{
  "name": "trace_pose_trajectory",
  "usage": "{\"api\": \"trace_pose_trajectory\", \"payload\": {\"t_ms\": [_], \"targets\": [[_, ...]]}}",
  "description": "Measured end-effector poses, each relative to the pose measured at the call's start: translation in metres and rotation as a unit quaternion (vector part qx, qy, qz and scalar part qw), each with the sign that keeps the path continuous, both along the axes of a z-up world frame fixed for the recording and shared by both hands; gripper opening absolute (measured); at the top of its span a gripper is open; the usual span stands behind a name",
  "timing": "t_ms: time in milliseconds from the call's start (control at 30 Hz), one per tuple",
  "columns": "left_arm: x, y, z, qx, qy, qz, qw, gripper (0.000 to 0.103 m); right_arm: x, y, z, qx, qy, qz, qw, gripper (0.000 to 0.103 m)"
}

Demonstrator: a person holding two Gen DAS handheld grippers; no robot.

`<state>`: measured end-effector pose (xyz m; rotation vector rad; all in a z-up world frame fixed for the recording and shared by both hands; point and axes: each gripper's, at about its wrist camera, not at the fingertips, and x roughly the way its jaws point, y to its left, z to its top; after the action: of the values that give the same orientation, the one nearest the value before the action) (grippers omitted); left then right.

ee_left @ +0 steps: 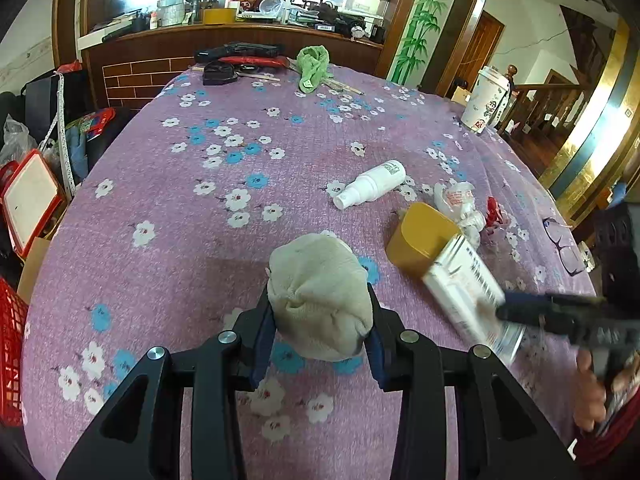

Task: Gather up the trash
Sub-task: 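Grasp the white cloth bundle with the left tool while the right tool approaches the medicine box, then grasp the white medicine box with the right tool while the left tool holds the cloth, then carry the cloth bundle and medicine box in both tools over the red basket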

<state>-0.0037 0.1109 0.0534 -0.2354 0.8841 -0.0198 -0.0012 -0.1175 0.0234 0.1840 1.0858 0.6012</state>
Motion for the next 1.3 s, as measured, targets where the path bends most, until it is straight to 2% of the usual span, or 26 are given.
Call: {"api": "trace_pose_trajectory", "payload": {"t_ms": [133,200,500,667,733,767,933,1167,1300], "targets": [[-0.008,0.002,0.001,-0.003,-0.004,-0.001,1.0,0.038,-0.016,0.027,0.008,-0.07,-0.049,0.019,0.996,0.063],[-0.011,0.002,0.001,-0.003,-0.006,-0.002,1.0,0.038,-0.015,0.037,0.009,-0.105,-0.07,0.017,0.992,0.069],[-0.029,0.004,0.004,-0.004,-0.017,-0.007,0.9998,0.038,-0.016,0.063,-0.008,-0.214,-0.108,0.05,0.97,0.069],[-0.034,0.0,0.002,-0.005,-0.018,-0.015,0.9997,0.038,-0.014,0.058,-0.019,-0.209,-0.09,0.053,0.972,0.07],[-0.035,-0.002,0.001,-0.004,-0.018,-0.018,0.9997,0.038,-0.016,0.058,-0.02,-0.206,-0.09,0.052,0.973,0.065],[-0.037,-0.003,0.001,-0.005,-0.018,-0.019,0.9996,0.038,-0.018,0.06,-0.021,-0.21,-0.089,0.054,0.972,0.057],[-0.04,-0.005,-0.002,-0.007,-0.018,-0.023,0.9995,0.038,-0.037,0.067,-0.019,-0.22,-0.105,0.039,0.969,0.057],[-0.052,-0.011,-0.007,-0.001,-0.018,-0.031,0.9994,0.038,-0.067,0.049,-0.003,-0.153,-0.097,-0.027,0.983,0.056],[-0.06,-0.014,-0.006,0.0,-0.023,-0.037,0.9991,0.038,-0.084,0.041,0.005,-0.119,-0.105,-0.064,0.985,0.056]]}}
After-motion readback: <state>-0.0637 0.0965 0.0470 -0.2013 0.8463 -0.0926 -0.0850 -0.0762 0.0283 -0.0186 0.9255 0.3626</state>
